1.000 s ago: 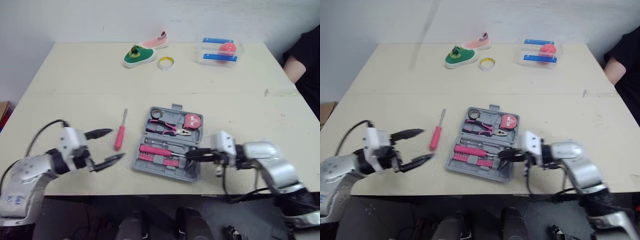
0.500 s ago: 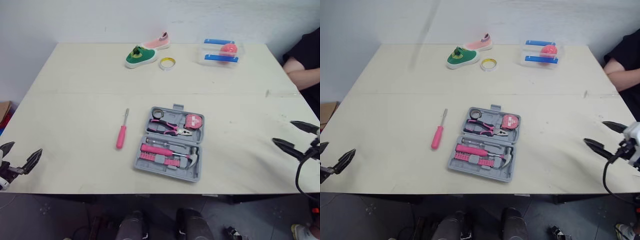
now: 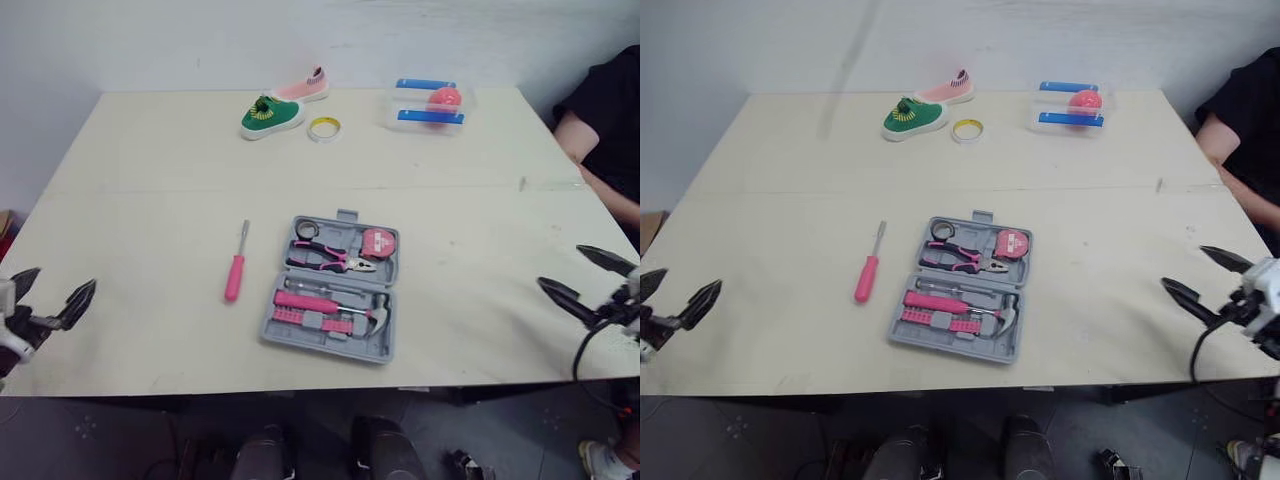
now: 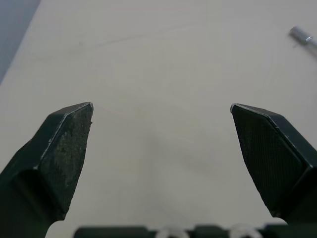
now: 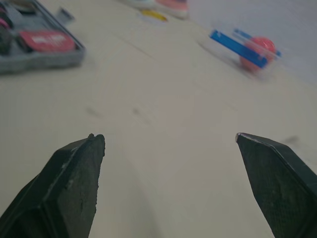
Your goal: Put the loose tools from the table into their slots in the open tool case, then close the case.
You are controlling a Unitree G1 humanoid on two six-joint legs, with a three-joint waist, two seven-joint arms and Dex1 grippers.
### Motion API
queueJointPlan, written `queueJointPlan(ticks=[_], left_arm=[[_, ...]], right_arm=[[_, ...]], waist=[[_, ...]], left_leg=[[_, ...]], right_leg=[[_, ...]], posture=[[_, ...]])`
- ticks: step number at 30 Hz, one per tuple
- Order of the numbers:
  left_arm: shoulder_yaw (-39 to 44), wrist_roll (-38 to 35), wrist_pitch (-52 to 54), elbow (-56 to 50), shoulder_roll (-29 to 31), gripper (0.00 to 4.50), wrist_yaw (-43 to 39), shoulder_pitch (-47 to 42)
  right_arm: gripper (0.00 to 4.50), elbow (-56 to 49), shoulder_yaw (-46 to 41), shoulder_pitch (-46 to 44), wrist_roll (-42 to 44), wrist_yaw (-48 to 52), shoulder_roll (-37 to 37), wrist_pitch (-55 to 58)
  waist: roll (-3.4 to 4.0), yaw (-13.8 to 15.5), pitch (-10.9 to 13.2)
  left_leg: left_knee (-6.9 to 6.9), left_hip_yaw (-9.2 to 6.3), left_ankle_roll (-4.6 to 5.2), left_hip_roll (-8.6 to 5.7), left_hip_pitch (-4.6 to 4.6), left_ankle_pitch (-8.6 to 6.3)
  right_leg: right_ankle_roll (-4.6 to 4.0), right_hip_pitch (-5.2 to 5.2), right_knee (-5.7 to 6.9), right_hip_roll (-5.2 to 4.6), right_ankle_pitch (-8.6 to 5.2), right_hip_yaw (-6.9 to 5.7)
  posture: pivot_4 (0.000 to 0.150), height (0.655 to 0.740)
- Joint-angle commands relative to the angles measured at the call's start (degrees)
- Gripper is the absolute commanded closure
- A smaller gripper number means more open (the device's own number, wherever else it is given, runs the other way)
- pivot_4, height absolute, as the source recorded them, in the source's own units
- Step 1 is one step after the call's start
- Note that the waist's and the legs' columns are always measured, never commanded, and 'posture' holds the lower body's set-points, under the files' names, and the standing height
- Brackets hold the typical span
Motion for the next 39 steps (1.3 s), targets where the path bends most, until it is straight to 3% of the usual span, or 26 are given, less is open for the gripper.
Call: queueJointPlan(ticks=[1,6,9,17,24,35,39], left_arm=[[-1.6,-3.1,5.5,-9.7,-0.2,0.0,3.2,-0.7],[-10.6,-4.8,20.5,-22.9,-3.1,0.0,14.6,-3.4],[-13.3,-8.7,32.3,-26.2,-10.0,0.0,26.5,-9.5],[-26.9,-0.7,41.2,-24.1,-13.3,0.0,34.3,-17.6],[-34.0,3.6,41.3,-14.4,-15.7,0.0,31.5,-25.2],[-37.4,8.3,42.5,-12.5,-20.3,0.0,32.3,-25.5],[-38.8,10.8,44.0,-12.1,-18.9,1.27,32.0,-25.1]], right_arm=[[0.09,-10.2,0.1,0.1,3.8,-1.7,1.3,4.2],[0.09,-22.5,4.6,0.0,5.2,-3.3,5.5,9.1],[0.09,-25.6,6.5,-1.1,5.6,-3.0,6.9,10.5],[0.09,-29.7,9.5,-2.3,5.5,-1.8,7.5,13.3],[0.09,-31.6,10.4,-2.0,5.1,-2.1,7.5,13.8],[0.09,-33.9,10.9,-1.2,4.8,-3.7,8.1,14.4],[0.0,-34.1,10.8,-1.2,4.8,-4.0,8.3,14.5]], waist=[[0.08,0.4,0.0],[0.08,0.8,0.0],[0.08,1.4,0.0],[0.06,2.2,0.0],[0.06,2.3,0.0],[0.04,2.3,0.0],[0.04,2.2,0.0]], left_leg=[[0.0,0.01,0.0,-0.03,0.0,0.0],[0.02,0.01,0.01,-0.05,0.01,0.01],[0.05,0.0,0.03,-0.09,0.01,0.05],[0.12,0.02,0.28,-0.1,0.0,0.19],[0.13,0.02,0.32,-0.1,-0.03,0.22],[0.14,0.03,0.38,-0.09,-0.01,0.25],[0.14,0.03,0.37,-0.09,-0.02,0.25]], right_leg=[[0.0,0.0,0.0,-0.01,0.0,0.02],[0.0,0.02,0.04,0.0,0.0,0.04],[0.02,0.03,0.11,0.02,0.01,0.04],[0.04,0.04,0.07,0.12,0.02,0.06],[0.04,0.02,0.05,0.16,0.02,0.03],[0.05,0.04,0.06,0.13,0.03,0.04],[0.05,0.04,0.05,0.13,0.03,0.04]], posture=[[0.15,0.74],[0.15,0.74],[0.15,0.74],[0.15,0.74],[0.15,0.74],[0.15,0.74],[0.15,0.74]])
